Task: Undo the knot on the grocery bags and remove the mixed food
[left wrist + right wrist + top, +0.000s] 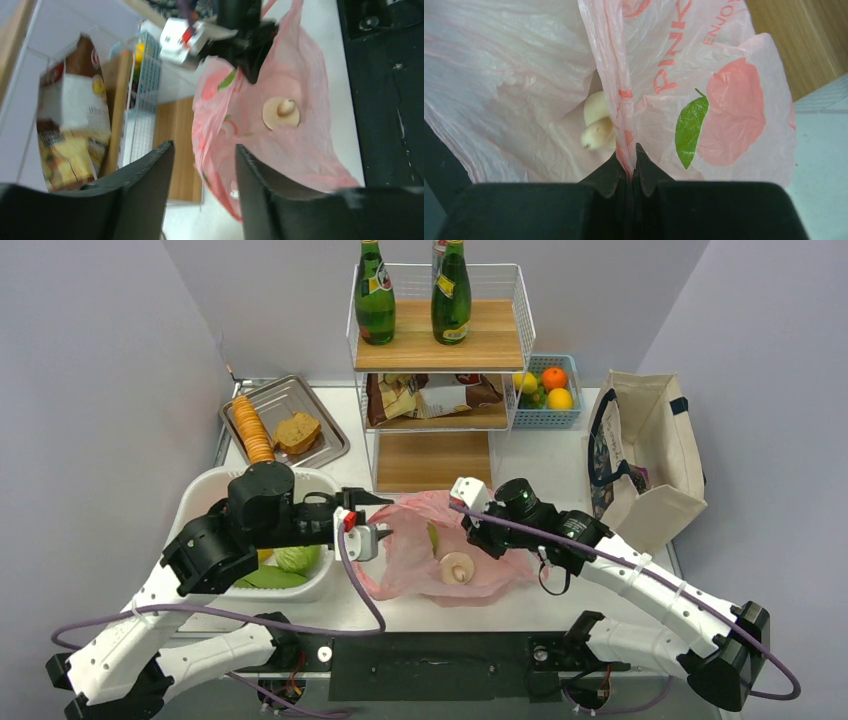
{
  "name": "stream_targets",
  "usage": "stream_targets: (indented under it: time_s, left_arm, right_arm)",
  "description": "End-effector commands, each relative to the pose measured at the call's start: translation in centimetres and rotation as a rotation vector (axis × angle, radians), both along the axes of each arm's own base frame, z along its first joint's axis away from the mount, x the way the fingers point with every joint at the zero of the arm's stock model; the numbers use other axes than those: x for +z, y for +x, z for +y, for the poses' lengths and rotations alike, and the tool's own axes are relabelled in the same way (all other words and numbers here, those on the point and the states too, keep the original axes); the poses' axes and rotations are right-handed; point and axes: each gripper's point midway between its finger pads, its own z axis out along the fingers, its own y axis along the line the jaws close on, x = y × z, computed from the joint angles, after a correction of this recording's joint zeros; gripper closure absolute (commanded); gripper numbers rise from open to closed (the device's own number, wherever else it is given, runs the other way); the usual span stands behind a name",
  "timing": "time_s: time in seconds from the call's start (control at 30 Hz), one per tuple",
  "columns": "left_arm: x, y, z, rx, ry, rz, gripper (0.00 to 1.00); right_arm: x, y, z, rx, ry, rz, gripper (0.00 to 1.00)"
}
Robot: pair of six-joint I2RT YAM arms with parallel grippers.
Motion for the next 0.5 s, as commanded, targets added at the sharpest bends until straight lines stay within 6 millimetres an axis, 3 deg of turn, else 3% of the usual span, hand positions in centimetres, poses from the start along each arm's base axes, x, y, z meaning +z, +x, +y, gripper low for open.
stream_targets:
  time_s: [0.0, 0.1, 0.13, 0.17, 0.2, 0.23, 0.27, 0.37, 0.47]
  left_arm:
    - [1.6, -1.7, -4.0, -0.108, -0.044, 0.053, 0.61]
    - [-2.0, -3.3, -7.6, -0.198, 0.055, 0.046, 0.8]
    - [-4.1, -3.3, -8.0, -0.196, 0.096, 0.057, 0.83]
    - [-5.0, -3.5, -9.0, -0.215, 0.107, 0.05, 0.87]
    - [-7.6, -3.3, -9.4, -0.206, 0.159, 0.071, 0.89]
    - [-8.2, -3.1, -10.0, -0.202, 0.159, 0.07, 0.91]
    - [-10.1, -2.4, -10.4, -0.178, 0.201, 0.086, 0.92]
    - [-11.9, -0.3, -12.3, -0.12, 0.206, 0.052, 0.91]
    - [-15.6, 1.0, -12.9, -0.094, 0.282, 0.03, 0.85]
  right_arm:
    - [3.9, 1.8, 2.0, -0.102, 0.188, 0.028, 1.0]
    - [4.3, 1.8, 2.3, -0.109, 0.213, 0.035, 1.0]
    - [4.6, 1.9, 2.4, -0.11, 0.221, 0.03, 1.0]
    - [4.6, 1.9, 2.4, -0.109, 0.223, 0.03, 1.0]
    - [4.8, 1.9, 2.5, -0.107, 0.227, 0.026, 1.0]
    - [4.9, 1.9, 2.4, -0.104, 0.227, 0.021, 1.0]
    - [4.9, 1.9, 2.4, -0.1, 0.227, 0.018, 1.0]
    - [4.7, 1.6, 2.4, -0.088, 0.224, 0.018, 1.0]
    - [4.3, 1.2, 2.3, -0.072, 0.219, 0.022, 1.0]
